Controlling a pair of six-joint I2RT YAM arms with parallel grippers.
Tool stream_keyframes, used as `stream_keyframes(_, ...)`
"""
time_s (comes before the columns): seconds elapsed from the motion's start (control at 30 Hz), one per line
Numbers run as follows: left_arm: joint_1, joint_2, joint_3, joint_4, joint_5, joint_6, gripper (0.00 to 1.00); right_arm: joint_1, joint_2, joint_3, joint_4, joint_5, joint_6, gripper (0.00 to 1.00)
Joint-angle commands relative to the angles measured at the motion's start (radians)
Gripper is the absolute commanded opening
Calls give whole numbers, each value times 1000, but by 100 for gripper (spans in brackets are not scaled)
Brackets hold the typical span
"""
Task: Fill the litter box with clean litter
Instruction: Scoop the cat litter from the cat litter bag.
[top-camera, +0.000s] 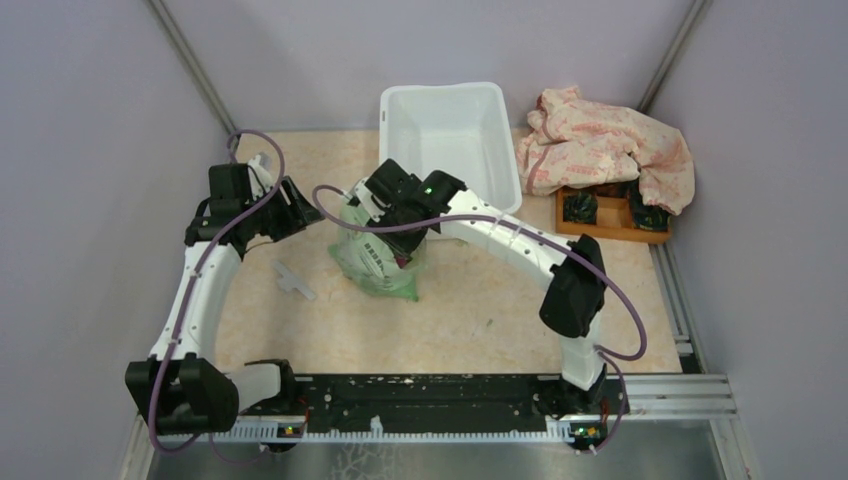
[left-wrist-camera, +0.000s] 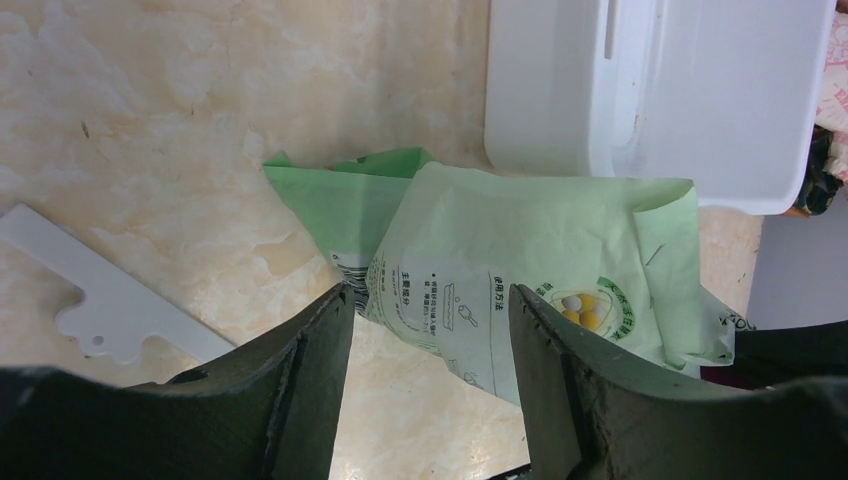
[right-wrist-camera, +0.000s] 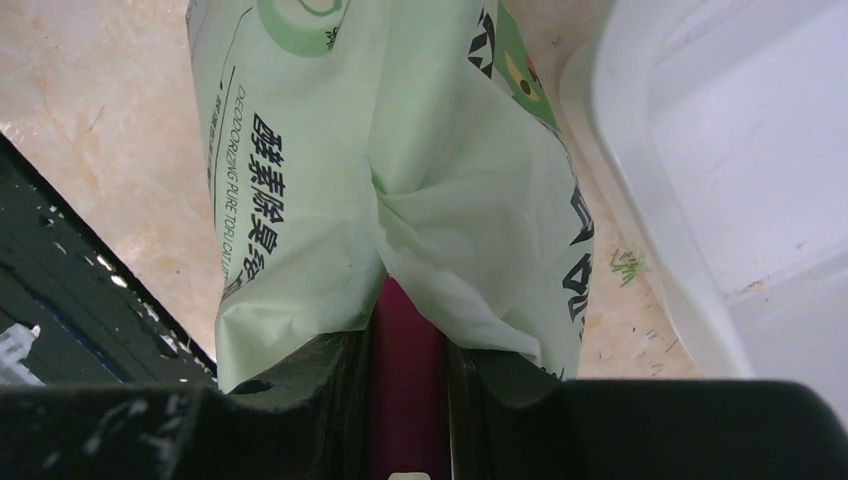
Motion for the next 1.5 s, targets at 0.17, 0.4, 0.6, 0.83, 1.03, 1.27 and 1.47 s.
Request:
stream_keyframes(0.17, 6, 14, -10, 28, -3, 19, 64, 13, -44, -196, 324, -89, 40, 0)
stream_keyframes(0.4, 6, 18, -14, 32, -7, 16, 64, 23, -158, -469, 610, -56, 83, 0)
stream_keyframes(0.6, 6, 15, -18, 31, -14, 15, 64, 51, -296, -705, 895, 64, 92, 0)
stream_keyframes(0.83, 5, 9, -19, 25, -22, 13, 64, 130, -449, -940, 1204, 217, 69, 0)
stream_keyframes(1.03, 6, 2, -16, 23, -26, 10, 64, 161, -578, -1104, 1393, 308, 62, 0)
stream_keyframes(1.27, 7, 4, -1, 19, -27, 2, 64, 166, -709, -1232, 1483, 340, 46, 0)
stream_keyframes(1.47, 6, 3, 11, 13, -33, -1, 64, 178, -827, -1353, 1540, 370, 45, 0)
